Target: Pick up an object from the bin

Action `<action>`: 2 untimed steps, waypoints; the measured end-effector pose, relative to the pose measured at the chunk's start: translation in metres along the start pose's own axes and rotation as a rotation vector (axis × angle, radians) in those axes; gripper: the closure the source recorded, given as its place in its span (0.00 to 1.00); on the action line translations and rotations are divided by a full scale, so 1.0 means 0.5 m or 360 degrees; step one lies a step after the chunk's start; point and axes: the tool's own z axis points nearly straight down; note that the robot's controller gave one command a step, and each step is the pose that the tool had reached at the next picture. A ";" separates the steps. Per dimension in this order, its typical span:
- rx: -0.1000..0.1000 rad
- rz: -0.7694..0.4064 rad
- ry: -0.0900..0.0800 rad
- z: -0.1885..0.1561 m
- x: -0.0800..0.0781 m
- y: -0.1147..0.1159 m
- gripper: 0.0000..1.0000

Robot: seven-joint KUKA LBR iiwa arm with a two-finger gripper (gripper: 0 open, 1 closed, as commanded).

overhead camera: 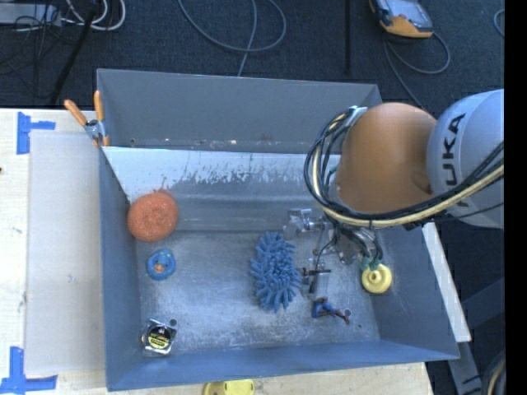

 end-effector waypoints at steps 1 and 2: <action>-0.0003 0.0014 0.0015 0.071 0.030 -0.003 0.00; -0.0001 -0.0089 0.0002 0.111 -0.020 0.001 0.00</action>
Offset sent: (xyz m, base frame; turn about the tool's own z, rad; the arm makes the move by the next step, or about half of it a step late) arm 0.0254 0.0053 -0.0744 -0.0938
